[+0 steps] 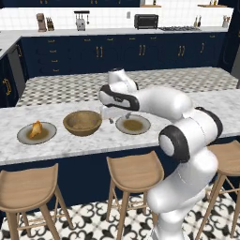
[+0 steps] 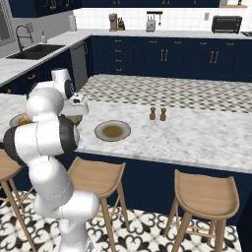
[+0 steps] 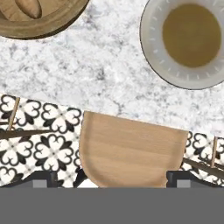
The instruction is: Pick the chicken drumstick and sweet potato from their plates and place them in the bowl. Then put the bowl in the fridge.
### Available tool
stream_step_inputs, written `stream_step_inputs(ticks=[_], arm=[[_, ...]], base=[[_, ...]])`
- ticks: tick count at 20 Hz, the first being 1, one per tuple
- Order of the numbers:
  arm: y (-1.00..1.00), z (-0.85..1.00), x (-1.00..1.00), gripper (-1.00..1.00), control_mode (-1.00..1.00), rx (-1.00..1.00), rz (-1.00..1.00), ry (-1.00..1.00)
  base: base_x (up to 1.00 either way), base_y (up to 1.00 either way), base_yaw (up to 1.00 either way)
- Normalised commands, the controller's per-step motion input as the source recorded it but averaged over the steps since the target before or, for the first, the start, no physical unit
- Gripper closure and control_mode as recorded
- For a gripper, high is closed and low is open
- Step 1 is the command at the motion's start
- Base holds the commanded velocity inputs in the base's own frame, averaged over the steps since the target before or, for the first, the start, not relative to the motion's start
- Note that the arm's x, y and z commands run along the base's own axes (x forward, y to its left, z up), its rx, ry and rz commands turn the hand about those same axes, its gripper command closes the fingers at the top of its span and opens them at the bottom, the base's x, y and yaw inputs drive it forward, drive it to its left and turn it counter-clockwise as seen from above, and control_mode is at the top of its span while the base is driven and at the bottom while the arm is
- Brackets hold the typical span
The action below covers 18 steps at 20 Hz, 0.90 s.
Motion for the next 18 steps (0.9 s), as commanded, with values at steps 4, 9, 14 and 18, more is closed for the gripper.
stream_step_inputs(ticks=[4, 9, 14, 18], arm=[[-0.69, 0.46, -0.79, -1.0, -1.0, 0.0, -0.09, 0.0], [-0.56, 0.44, -0.53, -1.0, -1.0, 0.0, -0.05, 0.0], [-0.28, 0.12, -0.17, -1.0, 1.0, 0.0, -0.02, 0.02], [0.0, 0.0, 0.0, -1.0, 1.0, 0.0, 0.0, 0.0]], base=[[0.0, 0.0, 0.0], [0.0, 0.0, 0.0], [-0.17, -0.08, -0.01], [-0.58, 0.71, 0.0]])
